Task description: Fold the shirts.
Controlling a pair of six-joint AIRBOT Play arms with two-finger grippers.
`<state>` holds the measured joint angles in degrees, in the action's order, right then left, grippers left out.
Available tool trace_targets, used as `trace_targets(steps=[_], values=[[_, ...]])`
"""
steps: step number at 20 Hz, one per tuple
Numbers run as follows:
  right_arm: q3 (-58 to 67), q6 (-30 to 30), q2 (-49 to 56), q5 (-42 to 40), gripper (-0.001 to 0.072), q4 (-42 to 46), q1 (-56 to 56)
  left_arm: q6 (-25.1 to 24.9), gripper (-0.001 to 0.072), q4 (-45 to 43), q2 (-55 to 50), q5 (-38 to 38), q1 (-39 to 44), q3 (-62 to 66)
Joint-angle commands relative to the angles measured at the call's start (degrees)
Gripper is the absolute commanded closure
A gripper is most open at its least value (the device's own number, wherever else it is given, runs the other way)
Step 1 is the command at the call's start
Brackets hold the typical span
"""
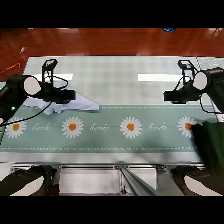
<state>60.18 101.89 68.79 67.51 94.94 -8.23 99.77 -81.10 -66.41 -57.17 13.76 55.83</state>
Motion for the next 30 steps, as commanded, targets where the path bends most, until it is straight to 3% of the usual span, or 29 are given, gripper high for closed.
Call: trace_targets(steps=[1, 13, 16, 17, 18, 19, 22, 26, 30], values=[[0.04, 0.0, 0.02, 0.0, 0.0692, -0.02, -0.04, -0.02, 0.0684, -0.02, -0.04, 0.0, -0.02, -0.02], [0.04, 0.02, 0.02, 0.0, 0.0692, -0.02, -0.04, -0.02, 0.0684, -0.07, -0.04, 1.25, -0.04, -0.02], [0.04, 0.04, 0.02, -4.94, 0.0693, 0.83, -0.04, -2.6, 0.0683, -0.68, -0.07, 2.67, -0.04, -0.02], [0.04, 0.09, 0.02, -7.21, 0.0678, 0.83, -0.04, -4.35, 0.0659, -1.73, -0.07, 4.09, -0.07, -0.02], [0.04, 0.13, 0.02, -8.7, 0.0525, 0.81, -0.04, -4.55, 0.0425, -3.21, -0.07, 5.92, -0.28, 0.2], [0.04, 0.17, 0.02, -8.87, 0.0293, 0.79, -0.04, -4.5, 0.0209, -5.01, -0.04, 6.91, -0.7, 1.07], [0.02, -2.34, 0.02, -5.33, 0.0304, 0.04, -0.09, -4.5, 0.0199, -12.35, 0.0, 4.83, -4.0, 9.75], [0.02, -5.4, 0.02, -4.26, 0.0305, -6.12, -0.09, -2.84, 0.02, -11.65, -0.68, 6.54, -12.7, 13.16], [0.02, -5.75, 0.02, -5.44, 0.0305, -9.01, -0.11, -3.04, 0.02, -11.67, -7.43, -2.01, -19.41, 11.58]])
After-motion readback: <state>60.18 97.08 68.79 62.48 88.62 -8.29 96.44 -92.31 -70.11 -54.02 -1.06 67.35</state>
